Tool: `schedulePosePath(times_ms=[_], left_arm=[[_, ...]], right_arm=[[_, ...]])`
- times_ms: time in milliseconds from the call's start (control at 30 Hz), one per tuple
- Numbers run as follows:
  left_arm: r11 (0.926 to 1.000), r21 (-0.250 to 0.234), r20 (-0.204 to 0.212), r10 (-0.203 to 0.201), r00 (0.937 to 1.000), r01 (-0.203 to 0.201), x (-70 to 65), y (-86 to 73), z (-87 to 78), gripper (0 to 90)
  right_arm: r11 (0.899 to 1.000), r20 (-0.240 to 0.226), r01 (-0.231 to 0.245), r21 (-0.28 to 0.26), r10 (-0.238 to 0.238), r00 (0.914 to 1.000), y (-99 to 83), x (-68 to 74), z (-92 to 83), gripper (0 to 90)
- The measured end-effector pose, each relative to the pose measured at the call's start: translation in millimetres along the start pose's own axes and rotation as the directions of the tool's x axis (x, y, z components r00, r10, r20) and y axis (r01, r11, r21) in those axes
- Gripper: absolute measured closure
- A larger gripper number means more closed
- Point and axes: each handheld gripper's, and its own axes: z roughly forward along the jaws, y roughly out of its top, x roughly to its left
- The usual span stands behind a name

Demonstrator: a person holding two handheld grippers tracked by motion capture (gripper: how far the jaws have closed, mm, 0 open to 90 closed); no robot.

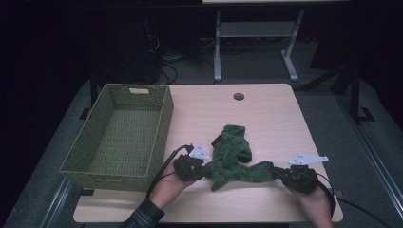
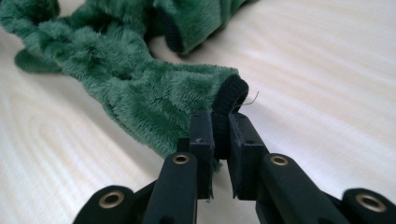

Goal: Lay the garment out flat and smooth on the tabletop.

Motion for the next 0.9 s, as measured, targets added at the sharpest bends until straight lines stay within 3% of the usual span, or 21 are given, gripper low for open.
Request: schedulePosePath(times_ms=[133, 233, 367, 567, 767, 900], left_arm=[[0.9995, 0.017, -0.008, -0.025, 0.9997, 0.025, 0.0, -7.8, 1.1, 82.8], [0.9993, -0.008, -0.031, -0.037, 0.9989, 0.036, 0.7, -5.9, -7.4, 73.0], [0.9977, -0.06, -0.051, -0.034, 0.9981, 0.031, -1.9, 1.4, -23.9, 70.0], [0.9938, -0.111, -0.057, -0.018, 0.9982, 0.011, -5.8, 15.3, -38.5, 73.2], [0.9903, -0.137, -0.017, 0.024, 0.9996, -0.026, -10.9, 42.6, -28.7, 81.9], [0.9913, -0.128, 0.041, 0.036, 0.9985, -0.031, -14.1, 58.9, -5.1, 87.8]], right_arm=[[0.999, -0.012, 0.017, 0.036, -0.016, 0.9998, -3.0, 8.8, 3.7, 79.3], [0.999, 0.003, 0.024, 0.035, -0.024, 0.9997, -2.3, 11.0, 4.7, 69.3], [1.0, 0.028, 0.02, 0.02, -0.021, 0.9994, -1.6, 8.4, 2.2, 61.4], [0.999, 0.036, 0.03, -0.036, -0.028, 0.999, 5.4, 8.9, -6.8, 66.3], [0.997, 0.014, 0.056, -0.044, -0.055, 0.9984, 12.5, 17.3, -1.6, 68.5], [0.998, 0.0, 0.059, -0.029, -0.059, 0.9983, 13.7, 19.8, 5.0, 73.1]])
